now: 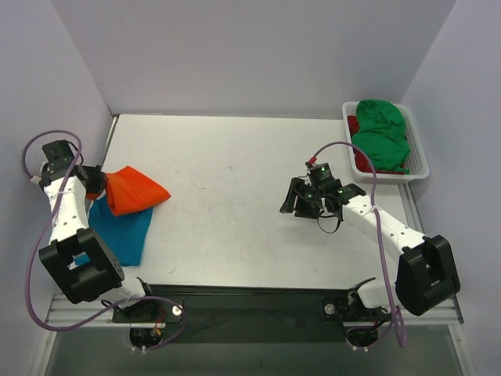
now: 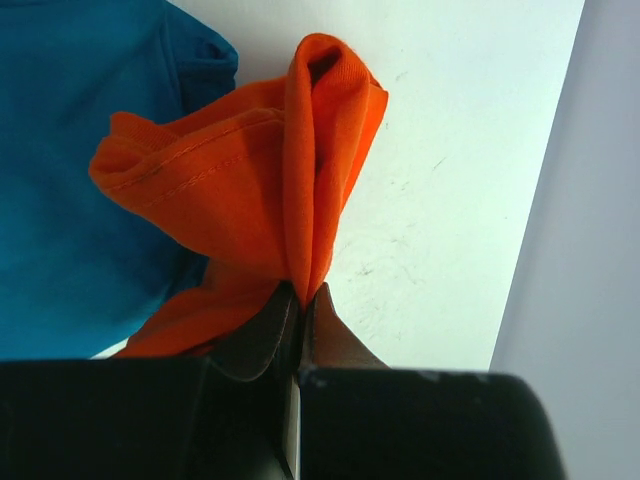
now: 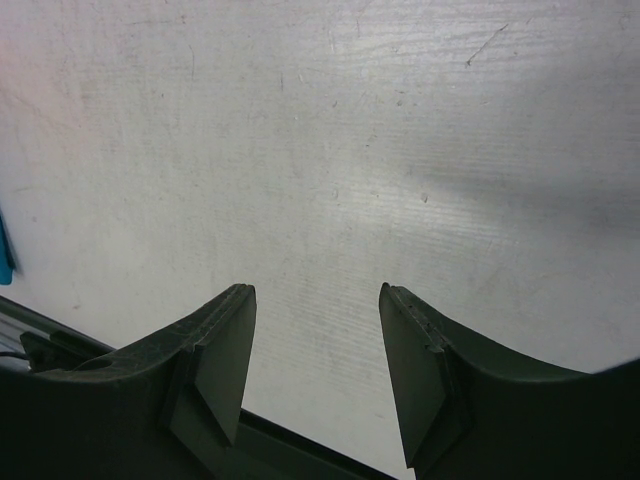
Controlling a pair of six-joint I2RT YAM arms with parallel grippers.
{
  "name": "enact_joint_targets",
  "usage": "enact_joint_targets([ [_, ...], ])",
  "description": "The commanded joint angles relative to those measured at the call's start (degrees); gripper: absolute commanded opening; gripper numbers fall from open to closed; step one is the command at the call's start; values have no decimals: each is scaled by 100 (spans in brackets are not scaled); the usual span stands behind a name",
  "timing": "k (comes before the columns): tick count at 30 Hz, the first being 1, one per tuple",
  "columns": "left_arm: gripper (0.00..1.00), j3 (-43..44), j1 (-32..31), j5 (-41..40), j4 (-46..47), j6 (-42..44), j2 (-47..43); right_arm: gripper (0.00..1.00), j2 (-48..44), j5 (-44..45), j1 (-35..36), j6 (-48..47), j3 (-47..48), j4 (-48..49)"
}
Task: Fold and stack the t-shirts
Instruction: Put the neatly folded tshirt into the corner of the board with the left arm
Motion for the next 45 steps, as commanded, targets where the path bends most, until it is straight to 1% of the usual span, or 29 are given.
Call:
enact_joint_targets([
  [1, 0, 341, 132, 66, 384, -7, 28, 53, -90, 133, 30, -134, 258, -230],
  [4, 0, 202, 167, 48, 393, -16, -86, 53, -81, 142, 30, -134, 275, -256],
  [8, 0, -184, 246, -57, 708, -68, -429, 53, -116, 133, 48, -134, 240, -265],
  [12, 0, -317, 282, -128, 710, -42, -666, 53, -213, 151, 39, -125, 179, -274],
  [14, 0, -353, 325, -294, 709, -33, -746, 53, -231, 151, 48, -117, 161, -274],
  [22, 0, -485, 361, -251, 762, 72, -886, 53, -362, 177, 48, -134, 108, -344],
  [28, 0, -476, 413, -216, 631, 178, -1132, 53, -494, 213, 48, -116, 73, -388],
  [34, 0, -485, 449, -215, 271, 274, -1300, 53, -547, 221, 57, -81, 12, -379],
  [41, 0, -774, 589, -57, 59, 415, -1484, 53, -582, 221, 109, -64, -32, -388],
  [45, 0, -845, 773, -66, -151, 634, -1563, 53, -565, 230, 162, -73, -23, -397],
])
